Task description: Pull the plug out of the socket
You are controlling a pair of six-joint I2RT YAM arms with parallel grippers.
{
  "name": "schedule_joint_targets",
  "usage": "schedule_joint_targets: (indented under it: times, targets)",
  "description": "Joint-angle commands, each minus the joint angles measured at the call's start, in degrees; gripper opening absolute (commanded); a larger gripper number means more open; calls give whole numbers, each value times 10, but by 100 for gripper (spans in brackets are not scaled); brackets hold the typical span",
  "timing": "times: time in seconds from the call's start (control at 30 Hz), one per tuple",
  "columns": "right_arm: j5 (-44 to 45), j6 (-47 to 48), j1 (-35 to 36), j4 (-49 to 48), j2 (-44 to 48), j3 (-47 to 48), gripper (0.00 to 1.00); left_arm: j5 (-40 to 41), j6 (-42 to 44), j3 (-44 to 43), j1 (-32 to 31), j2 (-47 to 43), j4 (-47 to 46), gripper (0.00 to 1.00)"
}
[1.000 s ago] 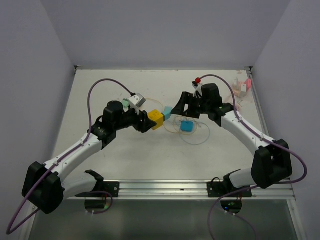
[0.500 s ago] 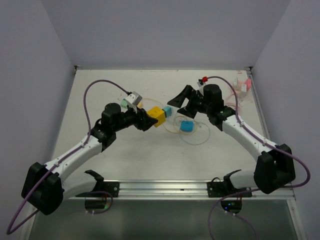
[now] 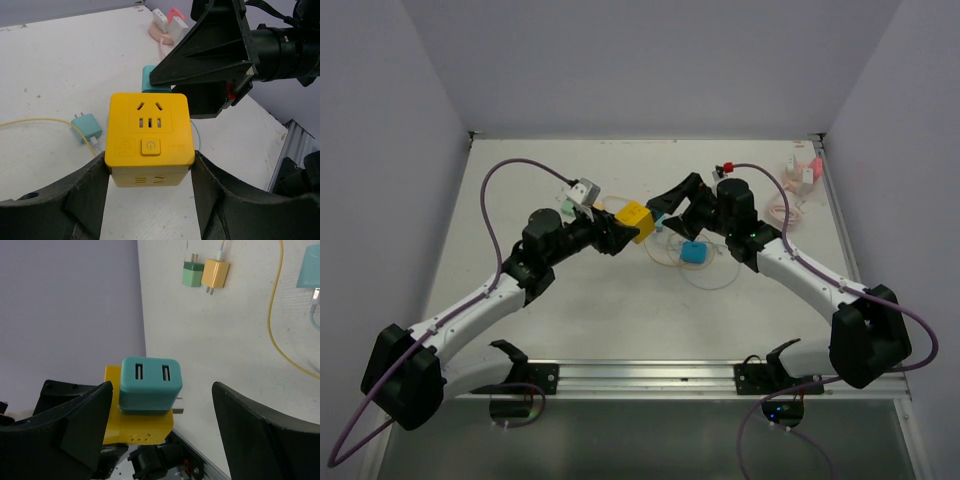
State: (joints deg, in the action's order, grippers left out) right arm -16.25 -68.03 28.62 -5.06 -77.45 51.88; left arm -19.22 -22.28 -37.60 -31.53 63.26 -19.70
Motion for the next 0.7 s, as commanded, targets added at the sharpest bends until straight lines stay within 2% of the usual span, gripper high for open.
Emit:
schedule_joint_targets:
  times: [0.0,0.3,0.5,0.63,0.67]
  targets:
    - [44,-39,1,-66,11,-12,84,25,-11,-5,-17,-5,-72,0]
    - [64,-60,13,-87,6,-15,75,68,-14,-2,-40,8,-88,0]
    - [74,-60,15,-88,9,-19,65,80,-12,-8,-49,32,-104,0]
    - [84,-60,15,-90,9,-27,48,77,-11,-14,-52,42,-108,0]
    - [85,-60,15,-90,9,-27,39,76,-11,-14,-53,42,-107,0]
